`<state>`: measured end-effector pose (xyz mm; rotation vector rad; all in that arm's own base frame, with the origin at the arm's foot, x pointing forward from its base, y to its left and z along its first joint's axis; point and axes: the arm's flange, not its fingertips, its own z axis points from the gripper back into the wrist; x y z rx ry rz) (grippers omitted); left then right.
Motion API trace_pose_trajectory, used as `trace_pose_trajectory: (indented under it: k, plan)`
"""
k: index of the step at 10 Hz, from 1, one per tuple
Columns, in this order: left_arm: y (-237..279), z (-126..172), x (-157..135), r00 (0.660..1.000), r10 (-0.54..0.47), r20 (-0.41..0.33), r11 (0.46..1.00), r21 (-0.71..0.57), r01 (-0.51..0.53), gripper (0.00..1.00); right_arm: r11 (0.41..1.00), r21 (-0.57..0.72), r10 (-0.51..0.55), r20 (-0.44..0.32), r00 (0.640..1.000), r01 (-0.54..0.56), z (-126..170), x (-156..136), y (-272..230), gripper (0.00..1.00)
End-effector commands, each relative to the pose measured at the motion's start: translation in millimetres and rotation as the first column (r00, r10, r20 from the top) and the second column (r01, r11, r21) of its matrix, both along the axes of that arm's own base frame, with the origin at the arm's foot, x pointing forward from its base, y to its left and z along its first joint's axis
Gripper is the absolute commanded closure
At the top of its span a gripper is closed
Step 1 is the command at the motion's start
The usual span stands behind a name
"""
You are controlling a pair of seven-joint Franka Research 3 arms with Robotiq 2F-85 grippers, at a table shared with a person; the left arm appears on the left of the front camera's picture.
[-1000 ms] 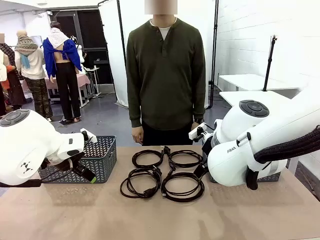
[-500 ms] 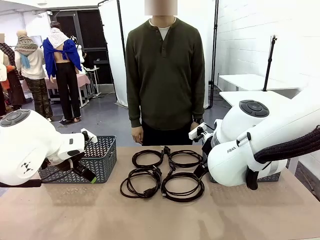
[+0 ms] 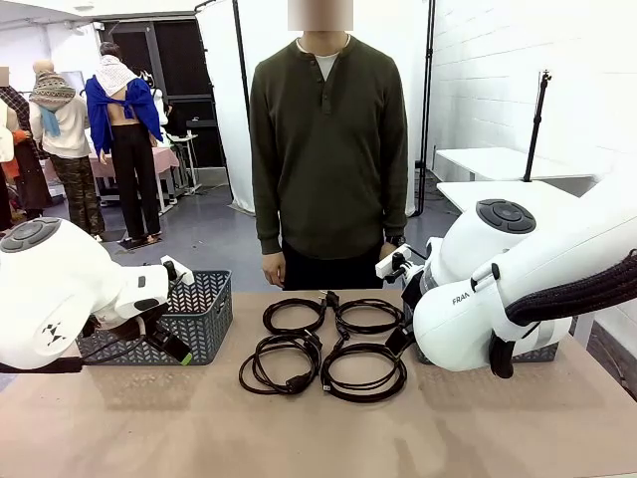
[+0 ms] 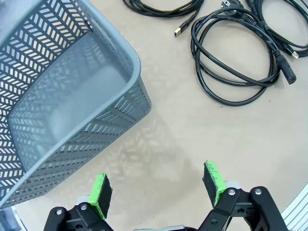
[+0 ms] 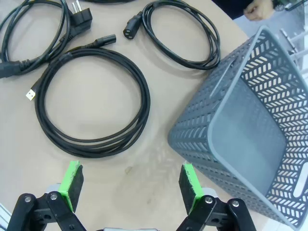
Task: Organize the cables according to human instructions.
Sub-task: Pick up a bundle of cables and place it in the basket indicated by the human.
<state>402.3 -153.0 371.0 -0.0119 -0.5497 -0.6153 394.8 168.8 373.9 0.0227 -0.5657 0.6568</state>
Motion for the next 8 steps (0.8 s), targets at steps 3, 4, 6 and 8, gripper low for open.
trace_pose_trajectory:
  k: [3,4,6,8]
  plan:
    - [0.0,6.7,-7.4,1.0,-0.012,0.027,1.0,-0.01,0.012,0.0,1.0,0.0,0.0,0.0,1.0,0.0,0.0,0.0,0.0,0.0]
    - [-0.8,12.5,-10.5,0.999,-0.018,0.038,1.0,-0.021,0.018,0.0,1.0,0.015,0.023,0.002,1.0,-0.023,9.4,0.9,-7.1,0.0]
    - [3.5,28.2,-16.7,0.996,-0.057,0.061,0.996,-0.058,0.061,0.0,0.993,0.082,0.086,-0.001,0.996,-0.086,33.0,-0.8,-28.4,0.0]
    - [14.4,52.8,-18.4,0.989,-0.127,0.079,0.989,-0.073,0.133,0.0,0.975,0.137,0.18,-0.013,0.984,-0.177,59.4,-5.4,-51.5,0.0]
